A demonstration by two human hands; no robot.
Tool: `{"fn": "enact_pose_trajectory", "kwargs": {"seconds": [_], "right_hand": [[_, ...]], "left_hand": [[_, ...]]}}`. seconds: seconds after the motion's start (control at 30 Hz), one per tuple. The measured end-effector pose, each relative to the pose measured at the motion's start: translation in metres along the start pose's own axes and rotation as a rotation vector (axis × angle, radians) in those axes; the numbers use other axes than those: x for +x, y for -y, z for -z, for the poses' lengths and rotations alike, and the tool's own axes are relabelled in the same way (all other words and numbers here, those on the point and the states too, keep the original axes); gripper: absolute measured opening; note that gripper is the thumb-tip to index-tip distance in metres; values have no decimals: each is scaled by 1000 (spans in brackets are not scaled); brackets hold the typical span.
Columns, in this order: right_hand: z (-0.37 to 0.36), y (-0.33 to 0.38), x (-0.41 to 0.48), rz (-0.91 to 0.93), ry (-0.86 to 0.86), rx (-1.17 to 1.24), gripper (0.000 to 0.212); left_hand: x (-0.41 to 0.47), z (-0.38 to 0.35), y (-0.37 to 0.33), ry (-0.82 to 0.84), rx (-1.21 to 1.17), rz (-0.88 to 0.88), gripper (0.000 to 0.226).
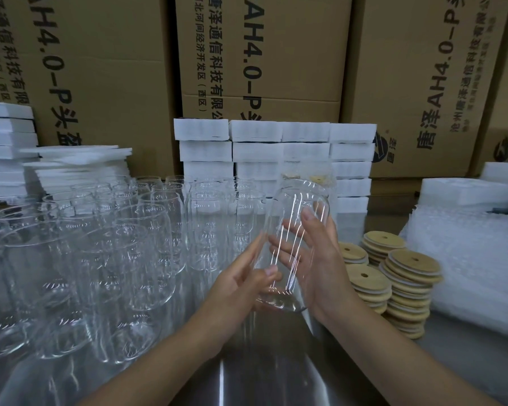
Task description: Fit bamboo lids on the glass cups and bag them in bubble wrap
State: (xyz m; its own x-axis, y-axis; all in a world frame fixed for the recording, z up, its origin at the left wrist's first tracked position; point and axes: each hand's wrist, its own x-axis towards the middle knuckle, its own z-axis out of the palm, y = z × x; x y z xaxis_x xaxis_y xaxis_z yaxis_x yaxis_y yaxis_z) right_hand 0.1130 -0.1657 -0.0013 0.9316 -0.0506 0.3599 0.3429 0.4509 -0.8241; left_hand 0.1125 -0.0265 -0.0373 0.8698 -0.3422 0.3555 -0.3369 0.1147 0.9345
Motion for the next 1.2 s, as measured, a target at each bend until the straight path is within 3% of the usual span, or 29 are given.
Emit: {"fn": "enact_pose_trajectory", "kwargs": {"seconds": [0.1,0.23,0.27,0.33,0.4,0.47,0.53,0.6,0.67,0.93,1.07,1.2], "right_hand": [[0,3,-1,-51,16,115,73],[-1,4,-2,-174,82,174,21],[0,4,-2,-175,100,180,20],[2,4,-2,-190,132,159,25],[3,4,-1,-220,115,131,38],[1,3,0,-243,74,69,75],[-3,2,-1,-203,54,11,91],[-5,1,-2,-109,31,-68,91],[-8,0,-5,-30,34,-194,88],[-8,-3,-9,106,110,-476,97],[-7,4,-9,110,188,-827,94],[11,33,3,282,51,-1263,81]], "left_hand": [[0,2,-2,13,3,-16,59],[6,1,-2,31,-70,19,58],[9,-1,-2,15,-94,49,55],[13,-4,-5,-50,-176,146,44],[15,-4,-3,-11,-257,179,34],[13,-2,-1,47,-309,171,49],[10,0,2,87,-337,139,56],[9,1,6,86,-305,85,56],[7,3,6,37,-230,71,69],[5,5,10,11,-43,1,91],[4,3,12,-76,-2,7,100],[6,6,13,-180,20,15,90]]}}
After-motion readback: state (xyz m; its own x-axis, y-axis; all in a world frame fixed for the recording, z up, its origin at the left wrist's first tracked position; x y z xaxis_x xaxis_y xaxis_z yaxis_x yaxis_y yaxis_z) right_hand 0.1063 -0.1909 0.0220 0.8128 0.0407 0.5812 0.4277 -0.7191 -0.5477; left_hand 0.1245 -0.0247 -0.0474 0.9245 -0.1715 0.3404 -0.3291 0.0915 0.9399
